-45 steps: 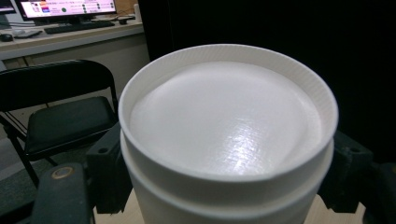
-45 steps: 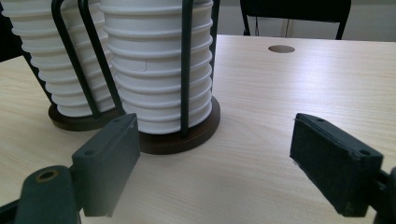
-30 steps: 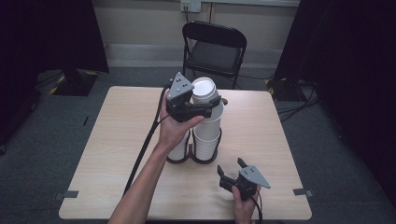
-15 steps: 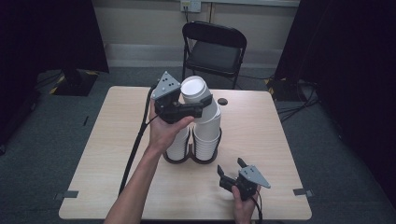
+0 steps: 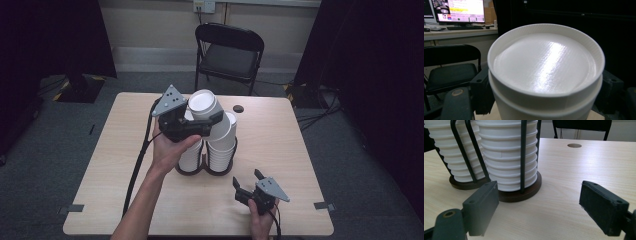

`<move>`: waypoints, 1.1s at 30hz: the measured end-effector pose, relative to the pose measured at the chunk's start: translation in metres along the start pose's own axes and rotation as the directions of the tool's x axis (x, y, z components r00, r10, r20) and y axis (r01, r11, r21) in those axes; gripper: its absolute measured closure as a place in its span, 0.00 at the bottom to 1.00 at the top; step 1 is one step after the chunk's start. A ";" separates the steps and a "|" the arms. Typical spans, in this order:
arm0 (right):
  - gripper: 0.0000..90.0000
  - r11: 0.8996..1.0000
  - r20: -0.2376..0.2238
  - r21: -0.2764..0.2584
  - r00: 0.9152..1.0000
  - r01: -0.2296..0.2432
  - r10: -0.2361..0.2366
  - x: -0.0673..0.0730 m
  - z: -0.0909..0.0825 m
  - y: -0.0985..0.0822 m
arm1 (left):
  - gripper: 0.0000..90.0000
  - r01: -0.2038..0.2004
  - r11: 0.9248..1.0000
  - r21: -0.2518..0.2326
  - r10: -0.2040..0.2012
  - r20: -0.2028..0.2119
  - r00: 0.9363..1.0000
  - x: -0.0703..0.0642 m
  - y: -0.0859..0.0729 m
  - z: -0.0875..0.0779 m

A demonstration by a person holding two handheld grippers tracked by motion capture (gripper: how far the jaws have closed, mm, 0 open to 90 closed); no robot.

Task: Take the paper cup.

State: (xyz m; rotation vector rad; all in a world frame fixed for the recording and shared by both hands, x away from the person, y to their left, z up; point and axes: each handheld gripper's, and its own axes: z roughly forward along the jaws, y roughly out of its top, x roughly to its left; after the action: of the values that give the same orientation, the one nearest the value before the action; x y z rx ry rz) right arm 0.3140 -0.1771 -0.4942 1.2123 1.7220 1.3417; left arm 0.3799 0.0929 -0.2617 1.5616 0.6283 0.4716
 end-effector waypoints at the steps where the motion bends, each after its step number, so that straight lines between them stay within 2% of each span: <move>1: 0.17 1.000 0.001 0.001 1.000 0.002 -0.002 0.000 0.000 0.000 | 0.23 -0.007 1.000 -0.003 0.007 -0.002 1.000 -0.001 -0.001 -0.004; 7: 0.17 1.000 0.003 0.002 1.000 0.001 -0.001 0.000 0.000 0.000 | 0.23 -0.012 1.000 -0.011 0.013 0.031 0.999 -0.008 -0.004 -0.015; 11: 0.17 1.000 0.002 0.001 1.000 0.002 -0.002 0.000 0.000 0.000 | 0.23 0.007 1.000 -0.007 -0.007 0.055 0.998 -0.013 -0.007 -0.018; 12: 0.17 1.000 0.001 -0.001 1.000 0.001 -0.001 0.000 0.000 0.000 | 0.23 -0.001 1.000 0.011 0.000 0.059 0.998 -0.016 -0.011 -0.019; 17: 0.17 1.000 0.001 -0.002 1.000 0.001 -0.001 0.000 0.000 0.000 | 0.23 -0.004 1.000 0.029 0.002 0.081 0.997 -0.020 -0.020 -0.022; 21: 0.17 1.000 0.000 -0.004 1.000 0.002 -0.002 0.000 0.000 0.000 | 0.23 -0.005 0.999 0.036 0.003 0.079 0.997 -0.022 -0.026 -0.024; 25: 0.17 1.000 -0.002 -0.005 1.000 0.003 -0.003 0.000 0.000 0.000 | 0.23 0.014 0.999 0.044 -0.019 0.095 0.995 -0.022 -0.036 -0.027; 26: 0.17 1.000 -0.004 -0.006 1.000 0.005 -0.005 0.000 0.000 0.000 | 0.23 0.017 0.998 0.056 -0.022 0.083 0.996 -0.021 -0.041 -0.027; 33: 0.16 1.000 -0.011 -0.005 1.000 0.003 -0.003 0.000 -0.001 0.000 | 0.23 0.036 0.996 0.076 -0.042 0.079 0.996 -0.018 -0.062 -0.031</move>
State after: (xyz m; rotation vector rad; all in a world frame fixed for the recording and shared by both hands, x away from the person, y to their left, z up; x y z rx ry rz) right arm 0.3131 -0.1775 -0.4942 1.2009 1.7269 1.3528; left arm 0.3395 0.1063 -0.3189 1.6273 0.6196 0.3575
